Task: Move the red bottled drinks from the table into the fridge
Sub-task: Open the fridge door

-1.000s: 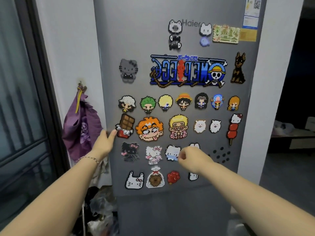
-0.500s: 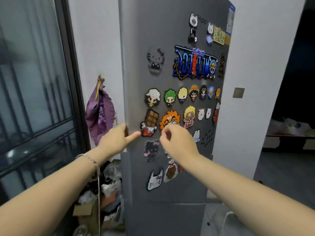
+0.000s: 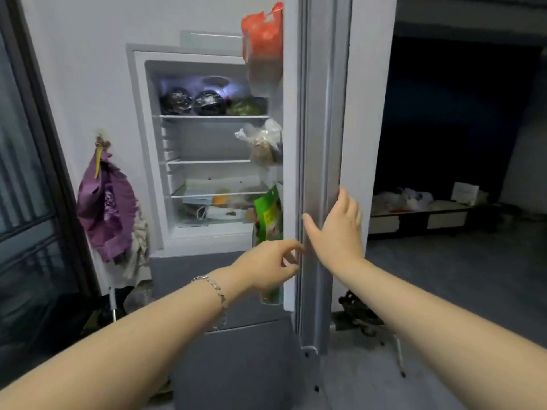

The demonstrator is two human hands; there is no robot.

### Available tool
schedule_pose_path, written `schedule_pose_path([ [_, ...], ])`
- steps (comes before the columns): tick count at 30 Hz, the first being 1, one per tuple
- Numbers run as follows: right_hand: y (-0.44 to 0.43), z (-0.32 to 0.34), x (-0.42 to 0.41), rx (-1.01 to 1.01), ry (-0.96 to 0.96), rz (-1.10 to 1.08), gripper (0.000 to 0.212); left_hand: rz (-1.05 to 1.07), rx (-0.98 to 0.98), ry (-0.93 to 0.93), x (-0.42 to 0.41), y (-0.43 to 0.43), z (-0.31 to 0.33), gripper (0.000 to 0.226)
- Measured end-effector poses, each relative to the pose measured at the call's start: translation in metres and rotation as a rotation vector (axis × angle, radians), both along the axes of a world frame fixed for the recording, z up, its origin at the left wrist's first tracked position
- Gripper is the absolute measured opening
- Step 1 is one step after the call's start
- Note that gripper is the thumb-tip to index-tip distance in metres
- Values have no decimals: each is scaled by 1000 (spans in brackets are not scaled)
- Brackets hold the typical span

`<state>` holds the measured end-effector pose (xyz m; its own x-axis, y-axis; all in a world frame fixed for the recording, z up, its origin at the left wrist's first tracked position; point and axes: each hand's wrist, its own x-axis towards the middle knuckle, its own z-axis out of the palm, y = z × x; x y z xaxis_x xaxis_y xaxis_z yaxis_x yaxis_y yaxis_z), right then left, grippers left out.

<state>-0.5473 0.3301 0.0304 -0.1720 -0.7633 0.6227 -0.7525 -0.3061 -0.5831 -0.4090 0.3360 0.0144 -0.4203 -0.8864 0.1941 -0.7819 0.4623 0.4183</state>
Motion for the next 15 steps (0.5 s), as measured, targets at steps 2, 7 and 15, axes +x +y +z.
schedule_pose_path([
  [2,-4,1,-36,45,-5,-71,89,20,-24,-90,-29,-5,3,28],
  [7,-32,5,-131,217,-201,-136,73,97,-94,-188,-104,-36,9,20],
  [15,-110,14,-271,343,-177,-117,66,328,-148,-157,-214,-103,18,16],
])
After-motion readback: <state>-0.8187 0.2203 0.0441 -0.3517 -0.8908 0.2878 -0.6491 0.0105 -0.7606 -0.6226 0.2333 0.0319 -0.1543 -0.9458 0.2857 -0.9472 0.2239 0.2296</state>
